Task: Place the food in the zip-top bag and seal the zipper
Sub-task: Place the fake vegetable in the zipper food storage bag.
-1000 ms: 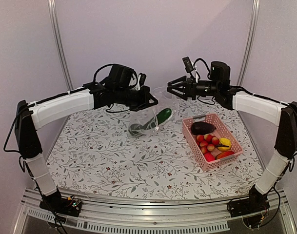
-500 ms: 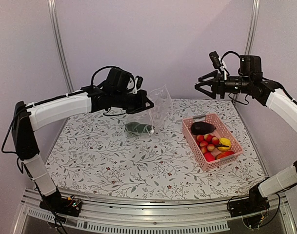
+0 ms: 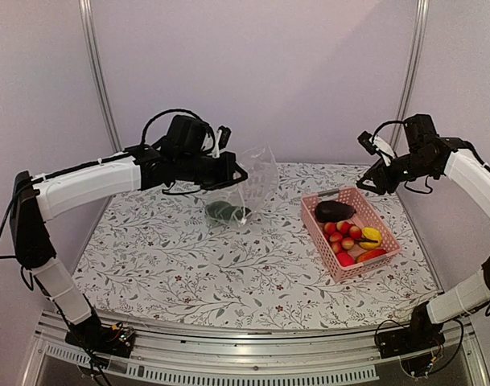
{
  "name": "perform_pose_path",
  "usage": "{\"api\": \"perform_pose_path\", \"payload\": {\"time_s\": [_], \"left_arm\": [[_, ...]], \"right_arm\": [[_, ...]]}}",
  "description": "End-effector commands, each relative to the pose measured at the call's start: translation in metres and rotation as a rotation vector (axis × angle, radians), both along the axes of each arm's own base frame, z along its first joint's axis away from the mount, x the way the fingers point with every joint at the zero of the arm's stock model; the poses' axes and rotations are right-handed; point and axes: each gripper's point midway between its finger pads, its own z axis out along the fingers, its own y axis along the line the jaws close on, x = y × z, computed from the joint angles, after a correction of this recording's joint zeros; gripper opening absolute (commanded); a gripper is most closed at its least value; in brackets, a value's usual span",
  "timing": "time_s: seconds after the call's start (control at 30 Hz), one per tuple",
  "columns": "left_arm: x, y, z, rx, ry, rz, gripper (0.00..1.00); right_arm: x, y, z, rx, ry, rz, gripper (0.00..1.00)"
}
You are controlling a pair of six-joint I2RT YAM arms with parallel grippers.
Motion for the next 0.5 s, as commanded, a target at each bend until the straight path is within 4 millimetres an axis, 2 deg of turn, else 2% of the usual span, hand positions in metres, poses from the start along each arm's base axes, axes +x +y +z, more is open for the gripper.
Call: {"api": "perform_pose_path", "payload": {"time_s": [0.0,0.17,0.3,0.47], "left_arm": [[0.000,0.007,0.005,0.008,-0.033,-0.004,0.00],[0.000,0.007,0.003,0.012,-0.035,-0.011,0.00],[0.000,0.007,0.004,0.014,-0.038,-0.012,0.00],[0.000,0.006,0.008,0.006,-0.042,-0.017,0.00]], "right_arm": [[0.000,-0.027,-0.041,-0.109,0.119,-0.050,0.46],[0.015,-0.032,-0.059,-0.150,0.135,-0.048,0.43],[0.032,-0.032,-0.063,-0.187,0.083,-0.010,0.43],[0.052,-0.027,-0.073,-0.270,0.054,0.080,0.47]]}}
